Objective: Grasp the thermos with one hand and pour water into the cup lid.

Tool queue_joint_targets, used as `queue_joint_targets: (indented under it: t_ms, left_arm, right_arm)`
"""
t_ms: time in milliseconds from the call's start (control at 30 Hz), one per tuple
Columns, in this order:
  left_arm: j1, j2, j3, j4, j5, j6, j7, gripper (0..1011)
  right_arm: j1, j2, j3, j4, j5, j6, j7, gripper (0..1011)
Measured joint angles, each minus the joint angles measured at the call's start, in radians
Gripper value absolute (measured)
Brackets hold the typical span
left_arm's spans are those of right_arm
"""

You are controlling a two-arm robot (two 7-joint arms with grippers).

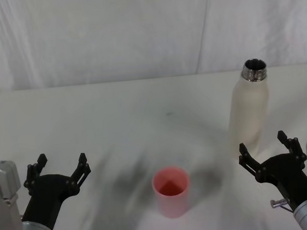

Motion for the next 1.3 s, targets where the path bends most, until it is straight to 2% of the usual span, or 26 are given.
queue_joint_targets:
  t_ms: [1133, 1300]
  left_arm:
    - [0.0, 0.0, 0.0, 0.0, 0.0, 0.0, 0.0, 1001]
    - [0.0, 0.0, 0.0, 0.0, 0.0, 0.0, 0.0, 1001]
  right_arm:
    - [0.0, 0.0, 0.001, 0.0, 0.0, 0.0, 0.001, 1003]
    - [-0.004, -0.01, 0.022, -0.001, 0.024, 0.005, 0.039, 1003]
